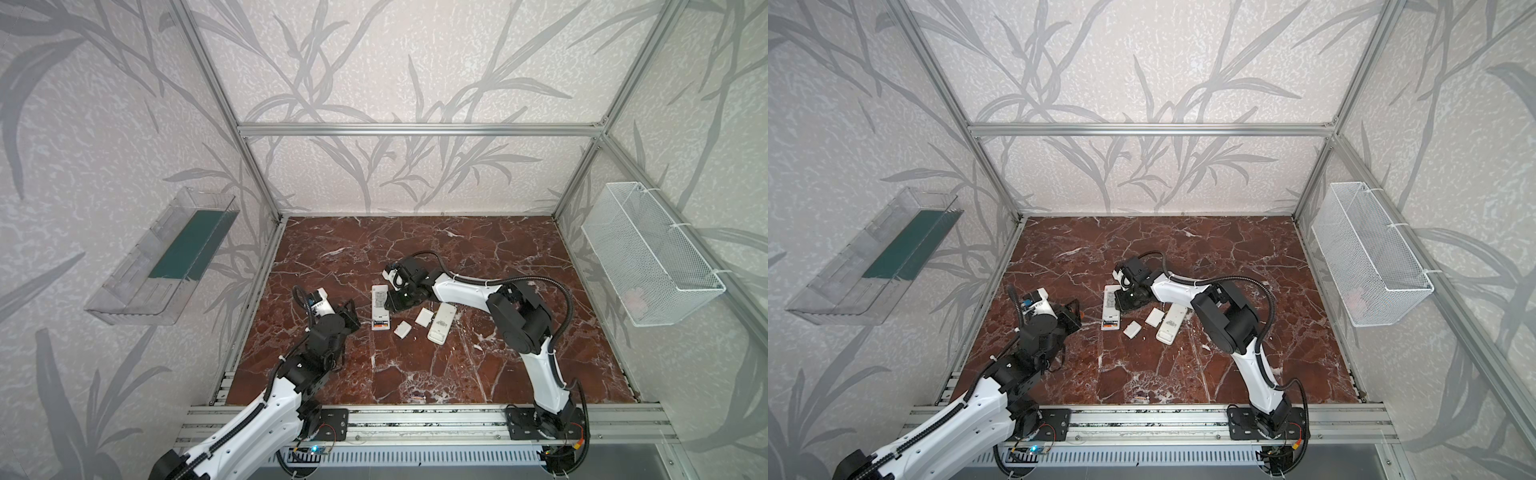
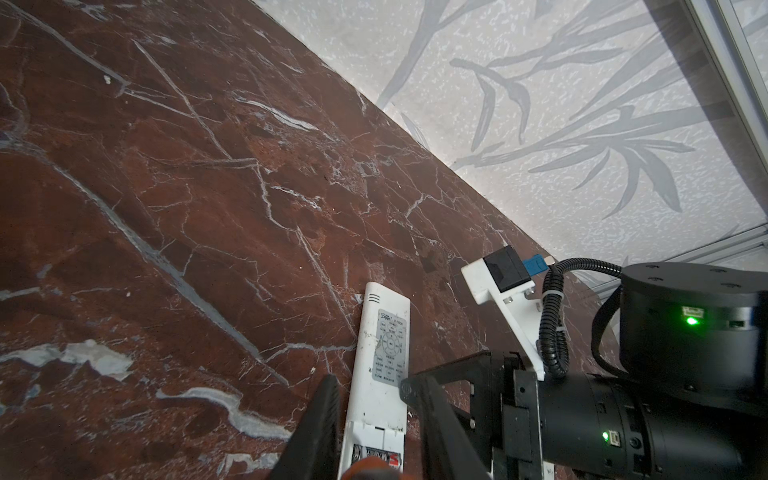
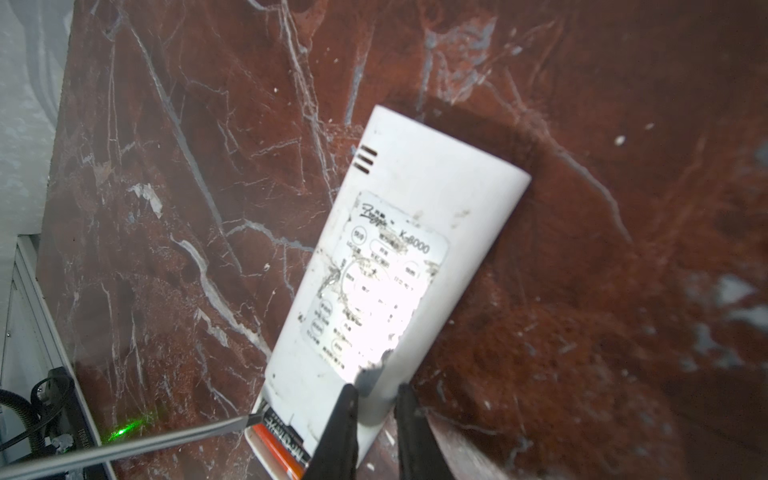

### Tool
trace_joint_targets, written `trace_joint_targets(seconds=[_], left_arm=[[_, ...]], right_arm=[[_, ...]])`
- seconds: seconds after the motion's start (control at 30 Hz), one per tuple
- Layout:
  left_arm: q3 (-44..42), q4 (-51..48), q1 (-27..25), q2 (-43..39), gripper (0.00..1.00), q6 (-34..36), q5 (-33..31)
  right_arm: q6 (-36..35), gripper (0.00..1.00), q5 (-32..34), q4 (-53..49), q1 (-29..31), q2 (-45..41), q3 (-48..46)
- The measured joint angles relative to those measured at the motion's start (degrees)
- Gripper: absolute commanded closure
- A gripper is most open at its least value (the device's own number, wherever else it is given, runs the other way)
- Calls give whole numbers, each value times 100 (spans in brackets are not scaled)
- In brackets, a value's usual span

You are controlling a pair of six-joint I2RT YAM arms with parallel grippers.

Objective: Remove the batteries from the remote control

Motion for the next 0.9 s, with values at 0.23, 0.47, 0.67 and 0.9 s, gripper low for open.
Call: trace_joint_targets(seconds=[0.23, 0.47, 0.67, 0.9], left_arm=[[0, 4, 2, -11, 100, 37, 7], [0, -57, 22, -92, 100, 85, 2], [0, -136, 44, -118, 100, 90, 7], [0, -133, 48, -109, 100, 83, 28]], right_arm=[[-2, 82, 0, 0, 0, 0, 0], [-2, 82, 0, 0, 2, 0, 0], [0, 83, 0, 0, 4, -2, 2], [-2, 83, 0, -2, 9, -4, 2]])
